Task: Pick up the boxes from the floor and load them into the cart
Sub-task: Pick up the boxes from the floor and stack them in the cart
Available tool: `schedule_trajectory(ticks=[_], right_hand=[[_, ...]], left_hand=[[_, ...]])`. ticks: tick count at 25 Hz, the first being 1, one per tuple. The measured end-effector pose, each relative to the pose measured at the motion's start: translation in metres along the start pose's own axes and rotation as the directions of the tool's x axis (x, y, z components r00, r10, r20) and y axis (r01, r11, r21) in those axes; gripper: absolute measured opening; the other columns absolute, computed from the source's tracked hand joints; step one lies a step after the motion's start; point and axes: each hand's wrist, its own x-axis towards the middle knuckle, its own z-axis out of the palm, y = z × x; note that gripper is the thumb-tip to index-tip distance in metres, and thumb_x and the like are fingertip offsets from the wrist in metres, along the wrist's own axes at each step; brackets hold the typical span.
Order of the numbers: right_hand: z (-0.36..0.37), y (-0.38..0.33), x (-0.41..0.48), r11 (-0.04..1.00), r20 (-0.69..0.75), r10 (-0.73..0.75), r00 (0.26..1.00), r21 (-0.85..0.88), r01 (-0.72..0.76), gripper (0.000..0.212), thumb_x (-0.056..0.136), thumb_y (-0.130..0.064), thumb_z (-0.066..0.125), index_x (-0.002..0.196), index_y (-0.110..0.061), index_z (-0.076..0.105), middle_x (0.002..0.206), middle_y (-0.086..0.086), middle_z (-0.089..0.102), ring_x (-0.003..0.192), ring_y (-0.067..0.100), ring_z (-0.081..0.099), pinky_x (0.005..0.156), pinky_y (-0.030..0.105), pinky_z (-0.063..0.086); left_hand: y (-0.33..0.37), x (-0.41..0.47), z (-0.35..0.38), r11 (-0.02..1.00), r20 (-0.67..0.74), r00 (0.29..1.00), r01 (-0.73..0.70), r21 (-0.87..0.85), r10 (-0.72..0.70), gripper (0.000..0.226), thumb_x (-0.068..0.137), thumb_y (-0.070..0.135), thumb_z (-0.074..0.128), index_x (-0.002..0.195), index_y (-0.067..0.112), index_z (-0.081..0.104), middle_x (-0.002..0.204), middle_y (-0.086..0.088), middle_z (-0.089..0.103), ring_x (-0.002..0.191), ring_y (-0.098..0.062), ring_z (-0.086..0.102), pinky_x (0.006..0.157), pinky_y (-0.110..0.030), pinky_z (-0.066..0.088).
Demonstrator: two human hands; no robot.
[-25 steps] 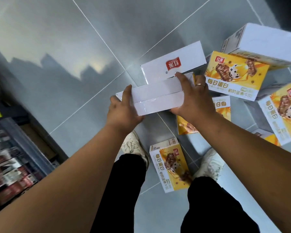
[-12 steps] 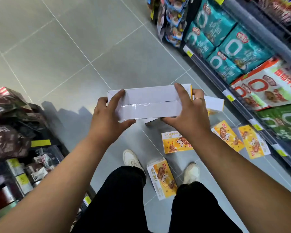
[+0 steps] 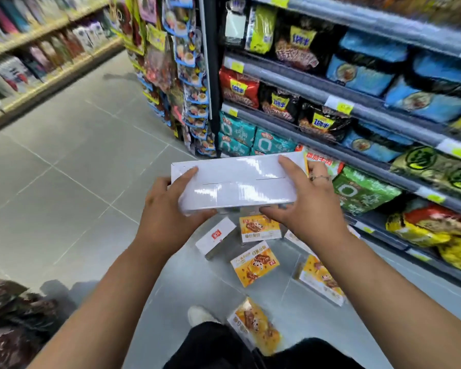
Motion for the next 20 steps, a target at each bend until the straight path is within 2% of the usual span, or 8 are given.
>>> schedule_trajectory(ticks=[2,5,7,10,13,16,20], right_hand=[[-0.037,0.013,-0.021,1.0,-0.026,0.018,0.999,-0.017,-0.018,0.091,0.064,-0.054,0.079,0.144,-0.035,0.039,0.136,0.013,0.035,0.125,0.034,0.04,0.1,0.043,0.044],[-0.088,0.036,-0.052,1.0,-0.104,0.021,0.994,-0.01,-0.022,0.088,0.063,-0.051,0.082,0.14,-0.033,0.045,0.128,0.011,0.04,0.117,0.033,0.045,0.096,0.045,0.046],[-0.127,0.055,-0.082,0.999,-0.157,0.036,0.987,0.014,-0.034,0.086,0.062,-0.05,0.083,0.138,-0.031,0.048,0.127,0.011,0.041,0.118,0.032,0.044,0.098,0.044,0.044],[-0.186,0.082,-0.13,0.996,-0.212,0.09,0.973,0.027,-0.086,0.086,0.062,-0.053,0.082,0.138,-0.032,0.046,0.128,0.008,0.042,0.121,0.029,0.042,0.1,0.039,0.041],[-0.239,0.099,-0.163,0.985,-0.23,0.172,0.958,0.066,-0.161,0.088,0.063,-0.054,0.081,0.139,-0.036,0.04,0.132,0.003,0.04,0.122,0.022,0.04,0.098,0.034,0.039],[-0.281,0.112,-0.192,0.964,-0.302,0.258,0.918,0.14,-0.226,0.088,0.064,-0.053,0.081,0.139,-0.041,0.037,0.137,0.0,0.038,0.124,0.018,0.039,0.096,0.031,0.038],[-0.313,0.13,-0.231,0.933,-0.425,0.361,0.83,0.157,-0.325,0.087,0.064,-0.057,0.08,0.138,-0.044,0.035,0.134,0.0,0.039,0.121,0.018,0.042,0.088,0.029,0.038]], left_hand=[[0.032,-0.015,0.001,0.999,-0.027,0.998,-0.053,-0.013,0.053,0.084,0.066,0.049,0.082,0.14,0.041,0.044,0.121,-0.002,0.046,0.114,-0.026,0.049,0.1,-0.039,0.043],[0.082,-0.043,0.01,0.992,-0.042,0.992,-0.122,-0.041,0.12,0.078,0.071,0.046,0.08,0.139,0.042,0.044,0.115,0.004,0.042,0.114,-0.021,0.046,0.095,-0.029,0.041],[0.12,-0.069,0.016,0.985,-0.042,0.988,-0.151,-0.078,0.148,0.074,0.073,0.044,0.079,0.138,0.042,0.045,0.119,0.005,0.043,0.116,-0.016,0.043,0.094,-0.026,0.038],[0.179,-0.104,0.024,0.969,-0.033,0.976,-0.216,-0.119,0.214,0.07,0.072,0.047,0.078,0.135,0.042,0.048,0.128,0.004,0.045,0.12,-0.014,0.041,0.097,-0.029,0.037],[0.232,-0.125,0.028,0.941,-0.037,0.955,-0.296,-0.165,0.294,0.067,0.07,0.05,0.077,0.132,0.041,0.053,0.119,0.009,0.044,0.121,-0.016,0.042,0.098,-0.03,0.036],[0.281,-0.133,0.032,0.897,-0.033,0.918,-0.394,-0.2,0.395,0.066,0.069,0.053,0.075,0.13,0.039,0.055,0.117,0.013,0.043,0.115,-0.008,0.041,0.097,-0.029,0.037],[0.336,-0.138,0.052,0.846,0.063,0.863,-0.474,-0.244,0.501,0.062,0.072,0.05,0.074,0.13,0.039,0.053,0.12,0.015,0.04,0.112,-0.004,0.036,0.099,-0.034,0.038]])
